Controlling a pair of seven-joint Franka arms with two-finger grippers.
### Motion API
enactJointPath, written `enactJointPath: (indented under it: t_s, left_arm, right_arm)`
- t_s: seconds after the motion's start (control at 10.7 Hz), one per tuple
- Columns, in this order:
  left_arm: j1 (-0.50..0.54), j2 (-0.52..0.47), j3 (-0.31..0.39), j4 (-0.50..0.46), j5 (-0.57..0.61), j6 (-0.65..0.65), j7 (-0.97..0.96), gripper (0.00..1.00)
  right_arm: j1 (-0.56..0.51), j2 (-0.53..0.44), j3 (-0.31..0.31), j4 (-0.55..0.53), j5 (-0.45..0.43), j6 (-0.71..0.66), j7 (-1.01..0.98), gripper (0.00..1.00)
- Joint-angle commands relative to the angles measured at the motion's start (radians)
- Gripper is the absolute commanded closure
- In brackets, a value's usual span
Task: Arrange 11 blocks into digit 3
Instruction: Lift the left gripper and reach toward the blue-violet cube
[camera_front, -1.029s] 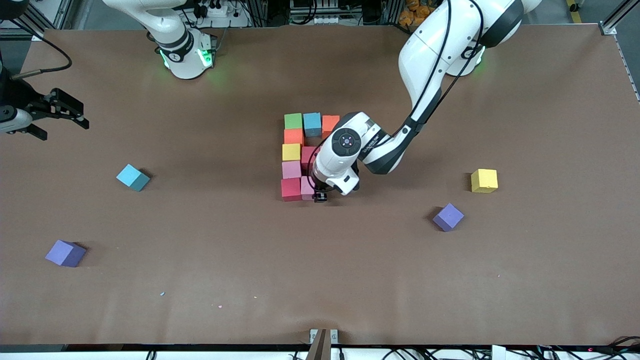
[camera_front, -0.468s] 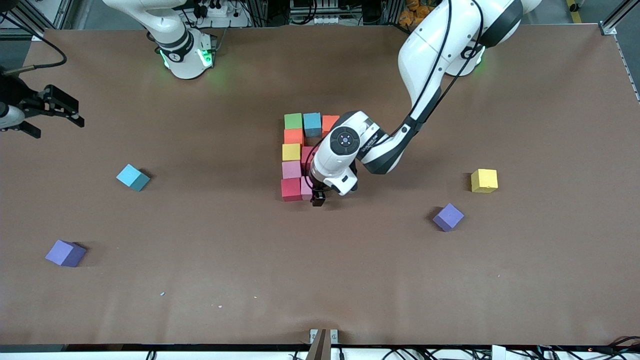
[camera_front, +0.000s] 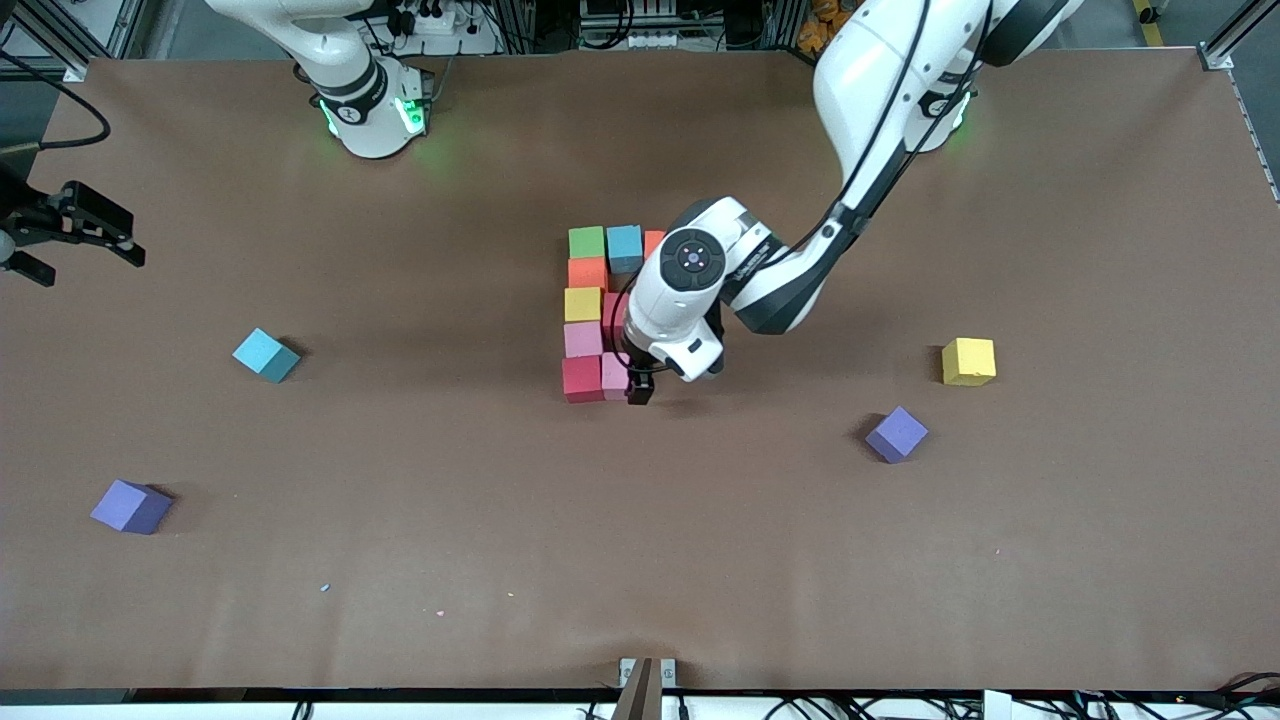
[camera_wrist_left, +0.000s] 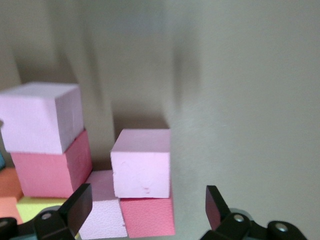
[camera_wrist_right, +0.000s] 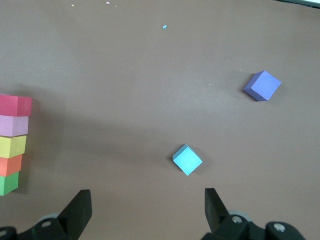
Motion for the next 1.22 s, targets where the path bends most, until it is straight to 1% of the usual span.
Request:
enactJointPath:
  t_s: [0.0,0.19,0.37,0.75,0.94,1.03,1.12]
  left_arm:
    - [0.067,-0.095,0.0,-0.047,0.004,-0.06,0.178,0.0]
    - [0.144,-0.121,-0.001,-0.049,0.004,-0.153,0.424,0.0]
    - [0.219,-0.123,0.0,-0.05,0.004,-0.23,0.607,0.0]
    - [0.376,-0.117,0.0,-0.047,0.005,-0.293,0.94,0.0]
    - [0.449,-0.108,0.002,-0.049,0.014,-0.293,1.088,0.0]
    - [0.479,-0.097,0.002,-0.049,0.037,-0.293,1.141,0.0]
    - [0.497,-0.085,0.002,-0.047,0.051,-0.293,1.154,0.0]
  right_arm:
    - [-0.017,0.011,0.012,0.032,-0.015,-0.026,0.016,0.0]
    - [-0.011,0.02,0.012,0.035,-0.02,-0.036,0.022,0.0]
    - [-0.019,0.02,0.012,0.043,-0.02,-0.036,0.022,0.0]
    - [-0.017,0.022,0.012,0.043,-0.035,-0.037,0.023,0.0]
    - [-0.017,0.022,0.012,0.043,-0.036,-0.037,0.023,0.0]
    - [-0.017,0.022,0.012,0.043,-0.036,-0.037,0.023,0.0]
    - [-0.017,0.022,0.012,0.043,-0.036,-0.037,0.023,0.0]
